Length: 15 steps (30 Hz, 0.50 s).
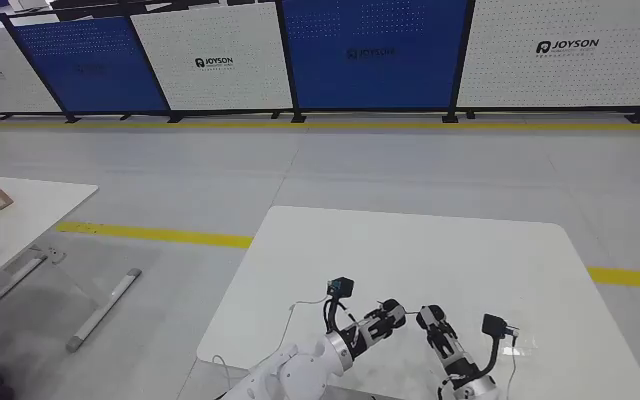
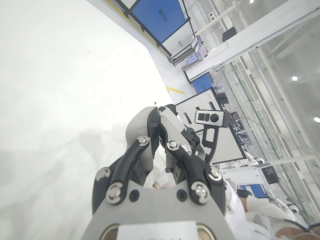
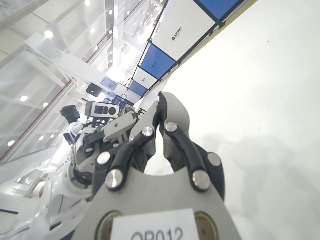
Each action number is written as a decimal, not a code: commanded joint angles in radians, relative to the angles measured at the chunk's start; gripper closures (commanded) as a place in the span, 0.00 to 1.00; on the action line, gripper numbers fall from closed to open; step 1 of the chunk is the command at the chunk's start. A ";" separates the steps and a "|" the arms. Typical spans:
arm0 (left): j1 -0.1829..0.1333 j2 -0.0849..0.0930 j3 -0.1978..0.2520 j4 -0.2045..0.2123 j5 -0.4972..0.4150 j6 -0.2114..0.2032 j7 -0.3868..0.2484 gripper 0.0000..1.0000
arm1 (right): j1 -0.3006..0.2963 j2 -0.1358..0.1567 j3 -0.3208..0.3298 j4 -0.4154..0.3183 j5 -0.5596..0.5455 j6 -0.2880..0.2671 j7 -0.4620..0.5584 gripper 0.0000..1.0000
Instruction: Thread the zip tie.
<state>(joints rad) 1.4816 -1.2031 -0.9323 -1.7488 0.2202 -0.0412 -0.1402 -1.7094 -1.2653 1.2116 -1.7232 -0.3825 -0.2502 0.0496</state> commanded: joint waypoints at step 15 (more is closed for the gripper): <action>0.017 -0.006 -0.029 -0.007 -0.092 0.005 0.083 1.00 | -0.065 0.009 0.076 -0.023 0.077 -0.059 -0.022 0.00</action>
<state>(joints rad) 1.4983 -1.2096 -0.9614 -1.7562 0.1270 -0.0367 -0.0565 -1.7748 -1.2558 1.2883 -1.7460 -0.3052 -0.3097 0.0280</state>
